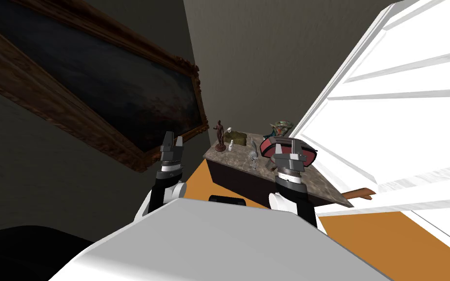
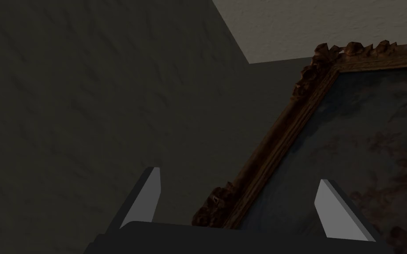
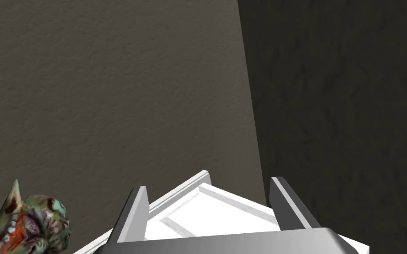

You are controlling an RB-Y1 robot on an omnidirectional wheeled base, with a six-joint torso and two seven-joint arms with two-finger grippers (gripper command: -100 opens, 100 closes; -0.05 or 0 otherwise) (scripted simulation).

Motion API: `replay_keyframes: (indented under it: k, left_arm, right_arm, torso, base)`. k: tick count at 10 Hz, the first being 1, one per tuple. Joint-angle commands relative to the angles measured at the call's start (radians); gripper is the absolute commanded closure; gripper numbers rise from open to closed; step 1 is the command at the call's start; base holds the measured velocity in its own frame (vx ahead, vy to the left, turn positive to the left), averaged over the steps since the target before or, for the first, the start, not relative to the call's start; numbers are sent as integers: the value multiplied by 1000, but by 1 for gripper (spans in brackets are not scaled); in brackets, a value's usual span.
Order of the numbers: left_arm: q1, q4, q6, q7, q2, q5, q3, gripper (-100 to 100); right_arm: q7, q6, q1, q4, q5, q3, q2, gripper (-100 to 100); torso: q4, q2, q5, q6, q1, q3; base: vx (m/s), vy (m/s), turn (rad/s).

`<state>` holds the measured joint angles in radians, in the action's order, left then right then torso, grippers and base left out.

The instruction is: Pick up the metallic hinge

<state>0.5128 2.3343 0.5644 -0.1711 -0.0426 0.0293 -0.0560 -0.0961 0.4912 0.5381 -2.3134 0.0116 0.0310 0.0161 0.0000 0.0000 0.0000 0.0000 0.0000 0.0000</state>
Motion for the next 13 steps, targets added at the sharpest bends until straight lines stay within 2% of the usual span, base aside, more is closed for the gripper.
replay_keyframes:
  k: [1,3,6,7,10,11,12,13]
  left_arm:
    - [0,0,0,0,0,0,0,0]
    - [0,0,0,0,0,0,0,0]
    - [0,0,0,0,0,0,0,0]
    - [0,0,0,0,0,0,0,0]
    - [0,0,0,0,0,0,0,0]
    - [0,0,0,0,0,0,0,0]
    - [0,0,0,0,0,0,0,0]
    - [0,0,0,0,0,0,0,0]
  right_arm:
    - [-7,-15,40,1,-2,-20,-46,-100]
    - [-17,-38,96,1,-5,-46,-93,-100]
    - [-41,-87,205,3,-12,-97,-171,-100]
    - [-41,-87,215,3,-12,-97,-171,-100]
    - [-62,-129,296,5,-18,-136,-225,-100]
    - [-62,-129,312,5,-18,-136,-225,-100]
    - [-74,-152,350,5,-21,-156,-252,-100]
    - [-74,-152,364,5,-21,-156,-252,-100]
  torso:
    - [0,0,0,0,0,0]
    - [1,7,0,0,1,4]
    - [2,10,0,0,1,6]
    - [2,10,0,0,1,6]
    - [1,5,0,0,0,3]
    - [1,5,0,0,0,3]
    - [1,5,0,0,0,3]
    - [1,5,0,0,0,3]
  base:
    - [-73,23,59]
    - [-119,9,80]
    - [-138,24,116]
    - [-89,22,42]
    - [-66,19,96]
    - [-68,11,59]
    - [-77,20,130]
    - [-65,19,70]
